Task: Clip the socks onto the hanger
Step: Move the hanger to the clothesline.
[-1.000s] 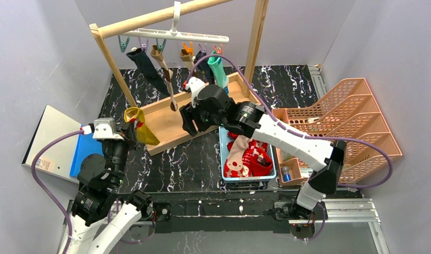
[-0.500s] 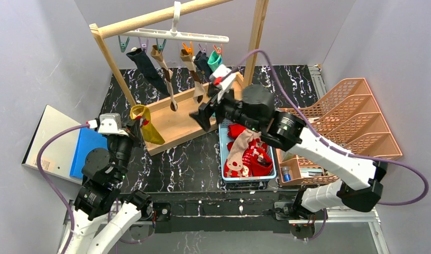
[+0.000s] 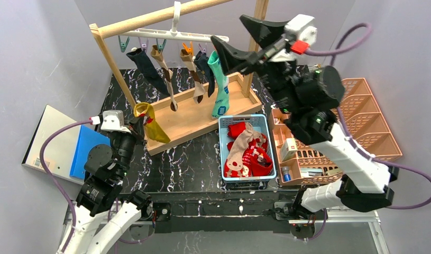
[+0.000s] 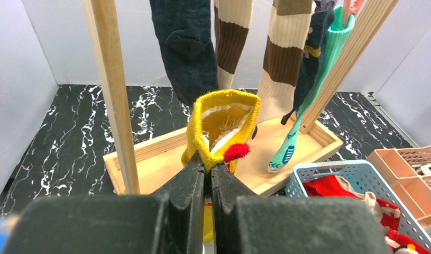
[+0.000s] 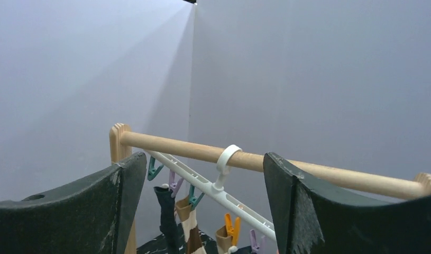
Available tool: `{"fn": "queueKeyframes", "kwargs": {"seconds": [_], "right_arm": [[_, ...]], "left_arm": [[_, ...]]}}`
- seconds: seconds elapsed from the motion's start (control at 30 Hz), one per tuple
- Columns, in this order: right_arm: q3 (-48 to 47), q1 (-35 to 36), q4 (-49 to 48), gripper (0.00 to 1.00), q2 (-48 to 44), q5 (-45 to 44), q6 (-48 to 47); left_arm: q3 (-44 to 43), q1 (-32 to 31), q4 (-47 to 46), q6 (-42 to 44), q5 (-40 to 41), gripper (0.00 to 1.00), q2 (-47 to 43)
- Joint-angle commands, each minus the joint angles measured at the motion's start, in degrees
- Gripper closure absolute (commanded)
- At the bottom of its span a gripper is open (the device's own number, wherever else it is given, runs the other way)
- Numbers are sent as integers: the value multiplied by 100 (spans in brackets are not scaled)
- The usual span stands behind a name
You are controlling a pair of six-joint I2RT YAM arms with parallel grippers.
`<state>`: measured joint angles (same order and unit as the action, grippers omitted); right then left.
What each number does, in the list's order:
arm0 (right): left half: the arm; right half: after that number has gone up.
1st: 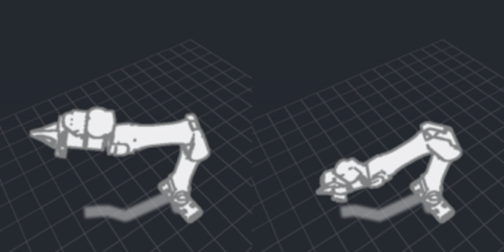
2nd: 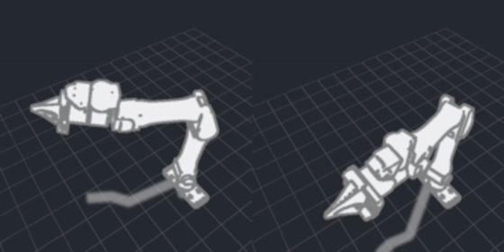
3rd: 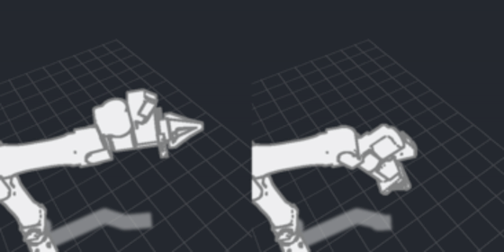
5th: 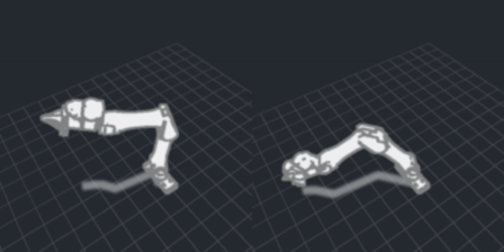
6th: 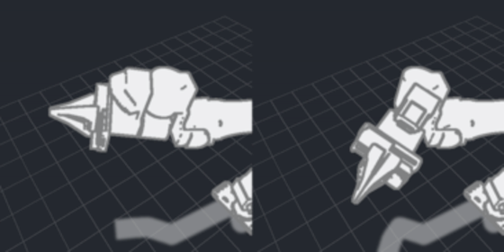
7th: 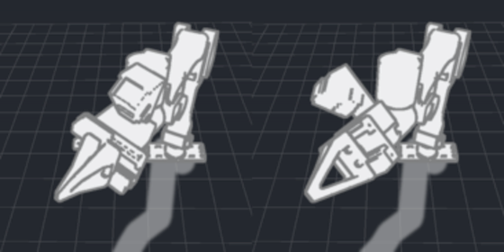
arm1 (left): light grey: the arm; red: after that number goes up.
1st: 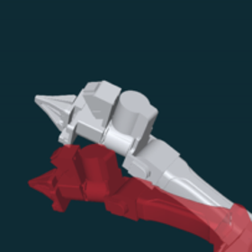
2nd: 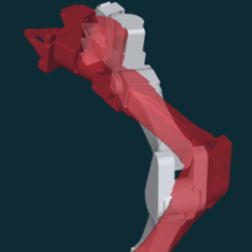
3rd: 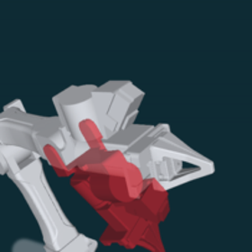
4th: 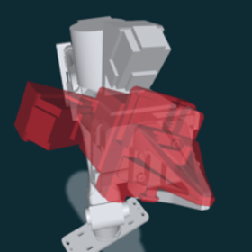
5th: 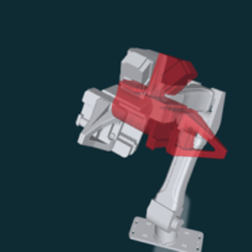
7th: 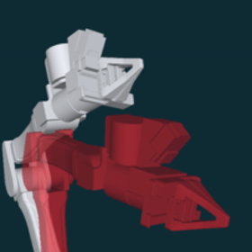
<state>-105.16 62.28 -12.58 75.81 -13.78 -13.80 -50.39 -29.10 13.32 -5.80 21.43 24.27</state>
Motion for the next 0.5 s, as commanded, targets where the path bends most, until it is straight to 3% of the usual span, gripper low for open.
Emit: {"fn": "queueKeyframes", "kwargs": {"seconds": [0.0,0.27,0.47], "right_arm": [[-453,-8,649,14,904,-650,713],[-2480,167,1198,25,2814,279,1655],[-2896,169,740,29,3577,453,2335]], "left_arm": [[-246,-25,66,-11,504,100,-41],[-359,-25,342,227,855,100,-304],[-430,-25,495,224,822,100,-230]]}}
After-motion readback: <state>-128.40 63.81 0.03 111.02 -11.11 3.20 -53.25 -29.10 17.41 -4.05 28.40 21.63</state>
